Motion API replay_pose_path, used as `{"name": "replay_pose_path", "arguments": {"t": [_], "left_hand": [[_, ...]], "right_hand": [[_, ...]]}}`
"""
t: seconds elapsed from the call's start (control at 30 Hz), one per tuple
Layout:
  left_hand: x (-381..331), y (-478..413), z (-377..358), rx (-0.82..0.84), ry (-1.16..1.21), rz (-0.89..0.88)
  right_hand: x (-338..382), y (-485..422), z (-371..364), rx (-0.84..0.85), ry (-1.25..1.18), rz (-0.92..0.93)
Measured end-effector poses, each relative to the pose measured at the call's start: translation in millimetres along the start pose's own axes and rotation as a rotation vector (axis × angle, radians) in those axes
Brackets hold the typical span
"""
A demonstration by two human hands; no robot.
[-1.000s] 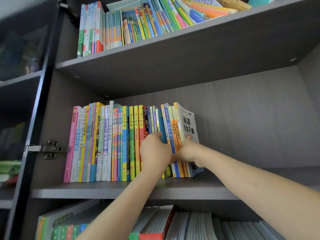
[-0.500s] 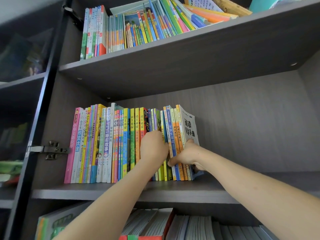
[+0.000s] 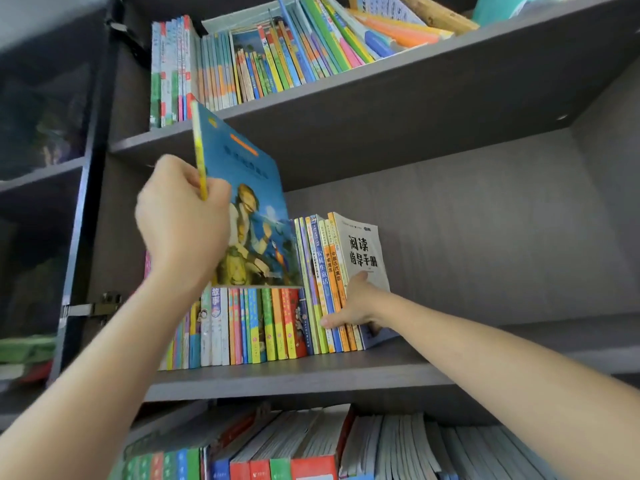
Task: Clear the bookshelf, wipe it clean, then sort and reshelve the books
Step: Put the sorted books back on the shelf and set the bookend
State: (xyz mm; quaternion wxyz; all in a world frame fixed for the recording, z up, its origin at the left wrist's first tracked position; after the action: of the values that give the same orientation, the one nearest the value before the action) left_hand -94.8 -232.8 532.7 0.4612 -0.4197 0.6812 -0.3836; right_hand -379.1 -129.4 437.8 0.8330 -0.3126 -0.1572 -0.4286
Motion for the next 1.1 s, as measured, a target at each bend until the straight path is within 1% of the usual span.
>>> {"name": "replay_pose_path", "arguments": {"t": [0.1, 0.2, 0.33, 0.4, 0.47, 0.53, 0.6, 0.63, 0.7, 0.73, 0.77, 0.83, 0.87, 0.9, 0.93, 1.0, 1.03, 1.1], "left_hand": [[-12.0, -12.3, 24.1, -0.061, 0.032, -0.03], [-14.3, -15.2, 27.9, -0.033, 0.081, -0.023], [-19.3, 4.0, 17.6, 0.027, 0.147, 0.017], [-22.9, 14.9, 7.4, 0.051, 0.191, 0.067], [-28.5, 28.3, -8.9, 0.097, 0.223, 0.109], [-35.5, 47.2, -31.4, 0.143, 0.277, 0.147], [-42.4, 71.1, -59.8, 0.196, 0.357, 0.176], [-46.8, 80.5, -74.1, 0.218, 0.376, 0.174], [-54.4, 94.9, -99.7, 0.25, 0.363, 0.162], [-55.7, 100.8, -110.2, 0.267, 0.34, 0.161], [-56.2, 106.3, -120.0, 0.291, 0.316, 0.156], [-55.5, 119.2, -141.3, 0.377, 0.245, 0.119], [-53.0, 126.9, -152.9, 0.438, 0.201, 0.099], [-49.7, 133.1, -163.5, 0.495, 0.159, 0.093], [-43.9, 136.3, -171.5, 0.539, 0.105, 0.104], [-31.4, 135.0, -179.2, 0.587, -0.105, 0.106], [-26.8, 134.1, -179.9, 0.613, -0.201, 0.091], [-22.3, 131.6, -182.2, 0.666, -0.319, 0.006]], "right_hand": [[-4.5, 0.8, -2.9, 0.024, -0.028, 0.023], [-7.2, 6.8, -0.8, 0.036, -0.085, 0.027], [-13.6, 13.3, 4.5, 0.121, -0.259, -0.005], [-15.6, 15.0, 14.6, 0.105, -0.356, -0.019], [-19.5, 16.8, 32.5, 0.043, -0.547, -0.05], [-32.9, 17.6, 50.4, -0.046, -0.798, -0.106], [-41.2, 18.8, 58.4, -0.06, -1.017, -0.118], [-43.0, 19.3, 63.0, -0.08, -1.102, -0.112], [-50.9, 16.2, 76.2, -0.191, -1.216, -0.107], [-56.1, 16.2, 81.6, -0.258, -1.215, -0.107], [-62.1, 16.3, 87.6, -0.326, -1.141, -0.111], [-71.0, 18.2, 95.8, -0.417, -0.834, -0.141], [-66.6, 18.4, 92.9, -0.407, -0.712, -0.119], [-57.6, 16.8, 82.2, -0.333, -0.66, -0.089], [-48.3, 15.0, 66.2, -0.221, -0.649, -0.088], [-35.3, 11.4, 39.2, -0.037, -0.665, -0.126], [-35.0, 11.1, 29.7, 0.019, -0.674, -0.17], [-37.9, 7.2, 25.0, 0.047, -0.686, -0.197]]}}
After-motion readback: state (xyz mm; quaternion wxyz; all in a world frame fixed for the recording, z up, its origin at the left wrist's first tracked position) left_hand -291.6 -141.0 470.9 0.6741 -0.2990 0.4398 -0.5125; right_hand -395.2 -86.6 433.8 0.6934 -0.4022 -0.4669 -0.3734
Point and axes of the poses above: each hand's wrist, its own y-axis away from the middle knuckle, its own z-axis out of the back of the hand, x = y × z, the point moved 9 cm from there along -y, towards the middle knuckle
